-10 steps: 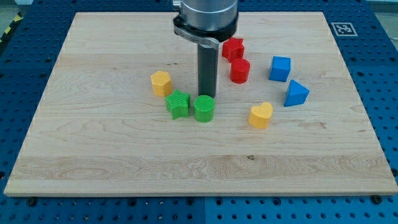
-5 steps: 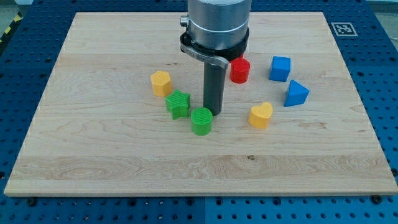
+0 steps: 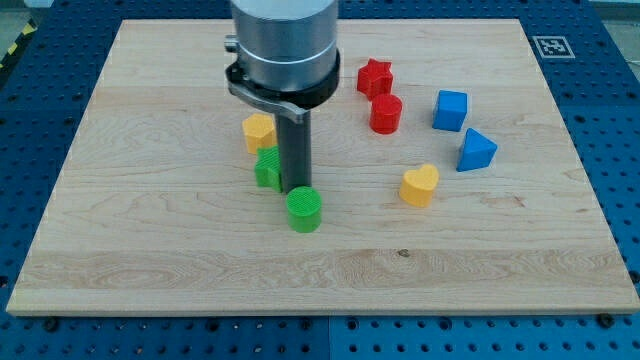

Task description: Slide the green blocks to the bottom center

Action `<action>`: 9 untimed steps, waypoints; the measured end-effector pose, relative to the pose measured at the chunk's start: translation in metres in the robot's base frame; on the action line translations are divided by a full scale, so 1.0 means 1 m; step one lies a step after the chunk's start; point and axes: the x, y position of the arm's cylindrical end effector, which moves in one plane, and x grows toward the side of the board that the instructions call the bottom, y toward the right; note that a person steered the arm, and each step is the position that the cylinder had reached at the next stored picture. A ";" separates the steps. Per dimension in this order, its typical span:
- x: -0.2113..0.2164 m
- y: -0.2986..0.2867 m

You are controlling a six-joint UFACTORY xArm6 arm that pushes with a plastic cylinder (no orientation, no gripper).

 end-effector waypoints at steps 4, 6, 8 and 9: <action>0.026 0.032; 0.031 0.032; 0.032 0.032; 0.035 0.032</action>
